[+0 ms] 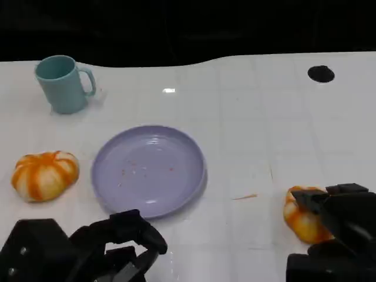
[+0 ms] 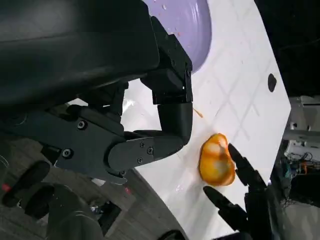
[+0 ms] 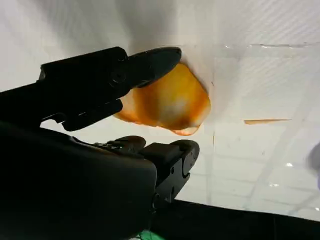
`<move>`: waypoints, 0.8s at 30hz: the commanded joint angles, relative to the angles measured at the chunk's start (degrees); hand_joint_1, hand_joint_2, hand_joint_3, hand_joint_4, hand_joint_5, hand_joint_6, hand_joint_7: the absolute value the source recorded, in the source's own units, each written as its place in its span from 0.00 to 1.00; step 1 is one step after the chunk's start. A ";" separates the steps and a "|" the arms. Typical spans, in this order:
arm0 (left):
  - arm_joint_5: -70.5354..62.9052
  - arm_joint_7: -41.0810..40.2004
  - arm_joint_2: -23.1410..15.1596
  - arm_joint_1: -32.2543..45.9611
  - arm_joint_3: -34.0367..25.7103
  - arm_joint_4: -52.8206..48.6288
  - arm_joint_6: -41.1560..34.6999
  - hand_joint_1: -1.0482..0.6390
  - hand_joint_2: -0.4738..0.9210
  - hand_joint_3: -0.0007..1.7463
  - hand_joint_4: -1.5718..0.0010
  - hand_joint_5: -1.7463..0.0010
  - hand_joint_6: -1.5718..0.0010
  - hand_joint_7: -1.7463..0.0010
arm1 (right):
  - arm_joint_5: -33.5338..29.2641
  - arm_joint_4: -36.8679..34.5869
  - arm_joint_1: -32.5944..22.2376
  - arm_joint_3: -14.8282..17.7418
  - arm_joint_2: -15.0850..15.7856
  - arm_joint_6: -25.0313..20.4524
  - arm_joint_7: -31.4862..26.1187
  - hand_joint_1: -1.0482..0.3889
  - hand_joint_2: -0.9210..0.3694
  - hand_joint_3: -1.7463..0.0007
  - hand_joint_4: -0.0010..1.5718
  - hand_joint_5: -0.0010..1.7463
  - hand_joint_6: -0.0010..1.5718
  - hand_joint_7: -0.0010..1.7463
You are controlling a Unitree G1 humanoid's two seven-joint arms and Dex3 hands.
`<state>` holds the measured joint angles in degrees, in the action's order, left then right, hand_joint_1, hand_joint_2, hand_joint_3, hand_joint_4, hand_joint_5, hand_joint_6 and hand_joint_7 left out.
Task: Grasp the bread from the table and place it into the plate.
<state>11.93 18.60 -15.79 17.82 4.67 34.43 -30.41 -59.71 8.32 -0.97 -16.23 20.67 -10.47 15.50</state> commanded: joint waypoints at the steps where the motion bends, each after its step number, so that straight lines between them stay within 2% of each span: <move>1: 0.38 0.02 -0.59 -0.12 -0.57 0.04 -0.35 0.42 0.99 0.31 0.58 0.00 0.60 0.19 | -0.59 -6.17 3.20 -1.77 -0.01 -1.01 -2.94 0.31 0.00 0.98 0.13 0.10 0.21 0.01; 10: 0.41 -0.14 -0.22 -0.16 -0.34 0.16 -0.39 0.42 0.99 0.31 0.58 0.00 0.59 0.20 | 2.59 -14.63 6.99 -3.31 -1.30 -2.41 -6.91 0.33 0.00 0.96 0.14 0.10 0.22 0.01; 16: 0.14 -0.27 -0.20 -0.03 -0.17 0.49 -0.16 0.42 0.99 0.31 0.58 0.00 0.60 0.20 | 4.56 -20.26 9.70 -4.39 -3.14 -3.07 -9.91 0.34 0.00 0.93 0.17 0.10 0.27 0.03; 17: 0.11 -0.38 -0.14 -0.06 -0.14 0.54 -0.24 0.42 0.99 0.31 0.58 0.00 0.60 0.19 | 5.03 -21.52 10.20 -4.51 -3.46 -2.65 -11.32 0.35 0.00 0.93 0.19 0.11 0.29 0.03; 20: -0.06 -0.57 -0.06 -0.13 -0.01 0.61 -0.30 0.42 0.99 0.32 0.58 0.00 0.60 0.19 | 7.61 -24.25 10.81 -3.91 -4.25 0.18 -17.80 0.42 0.00 0.93 0.36 0.11 0.45 0.05; 21: -0.12 -0.62 -0.03 -0.18 0.05 0.61 -0.31 0.42 0.99 0.32 0.58 0.00 0.60 0.19 | 8.89 -25.47 10.87 -3.25 -4.60 2.23 -21.71 0.47 0.00 0.94 0.48 0.17 0.56 0.07; 22: -0.16 -0.65 0.00 -0.21 0.10 0.62 -0.35 0.42 0.99 0.32 0.58 0.00 0.60 0.19 | 9.85 -26.66 10.99 -2.83 -4.78 4.16 -25.40 0.51 0.00 0.95 0.52 0.32 0.64 0.07; 24: -0.16 -0.61 0.01 -0.26 0.12 0.59 -0.36 0.42 0.99 0.32 0.57 0.00 0.60 0.18 | 10.50 -28.68 11.47 -2.90 -4.59 6.81 -30.47 0.56 0.00 0.97 0.52 0.65 0.75 0.07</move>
<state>11.80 18.53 -15.45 17.62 4.97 34.49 -30.49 -50.64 -17.51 9.92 -19.73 15.78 -6.10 -10.18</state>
